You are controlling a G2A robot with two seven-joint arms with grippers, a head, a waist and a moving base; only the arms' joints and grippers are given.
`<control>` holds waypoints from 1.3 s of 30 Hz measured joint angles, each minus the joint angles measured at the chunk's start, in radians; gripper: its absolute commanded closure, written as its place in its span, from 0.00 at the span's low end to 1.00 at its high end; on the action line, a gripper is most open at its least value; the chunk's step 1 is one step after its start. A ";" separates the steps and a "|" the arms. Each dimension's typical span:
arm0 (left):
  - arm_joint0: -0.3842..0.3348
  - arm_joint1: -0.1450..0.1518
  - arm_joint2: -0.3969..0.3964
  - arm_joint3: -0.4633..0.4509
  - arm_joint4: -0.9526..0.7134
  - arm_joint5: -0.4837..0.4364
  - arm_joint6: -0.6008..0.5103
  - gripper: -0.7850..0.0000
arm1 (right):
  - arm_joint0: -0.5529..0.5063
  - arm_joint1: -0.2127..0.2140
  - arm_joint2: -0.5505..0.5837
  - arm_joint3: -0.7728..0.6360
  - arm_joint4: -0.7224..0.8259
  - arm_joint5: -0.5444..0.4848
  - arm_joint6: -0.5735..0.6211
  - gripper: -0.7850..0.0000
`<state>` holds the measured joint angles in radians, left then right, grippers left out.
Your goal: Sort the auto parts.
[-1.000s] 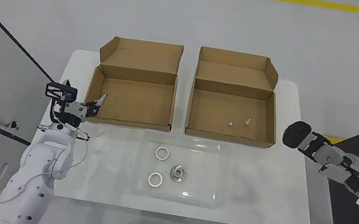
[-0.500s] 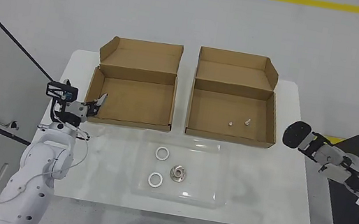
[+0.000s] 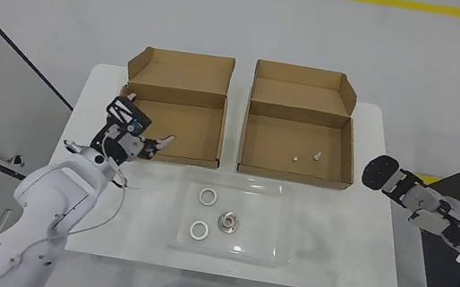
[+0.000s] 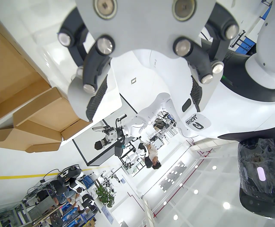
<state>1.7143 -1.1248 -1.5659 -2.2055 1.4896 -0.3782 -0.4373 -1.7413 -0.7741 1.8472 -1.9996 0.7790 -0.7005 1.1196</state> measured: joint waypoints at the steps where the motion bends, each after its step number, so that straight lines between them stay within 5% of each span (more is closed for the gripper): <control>1: -0.003 0.001 0.005 -0.012 -0.006 -0.019 -0.018 0.00 | 0.000 0.000 0.000 0.000 0.000 0.000 0.000 0.00; 9: -0.060 0.009 0.100 -0.077 0.025 -0.195 -0.212 0.00 | 0.000 0.000 0.000 0.000 0.000 0.000 0.000 0.00; 18: -0.147 0.004 0.269 -0.068 -0.026 -0.259 -0.440 0.00 | 0.000 0.000 0.000 0.000 0.000 0.000 0.000 0.00; 39: -0.366 -0.018 0.565 0.010 -0.213 -0.200 -0.805 0.00 | 0.000 0.000 0.000 0.000 0.000 0.000 0.000 0.00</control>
<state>1.3485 -1.1426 -1.0013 -2.1957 1.2767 -0.5783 -1.2427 -1.7413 -0.7741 1.8472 -1.9996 0.7790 -0.7005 1.1196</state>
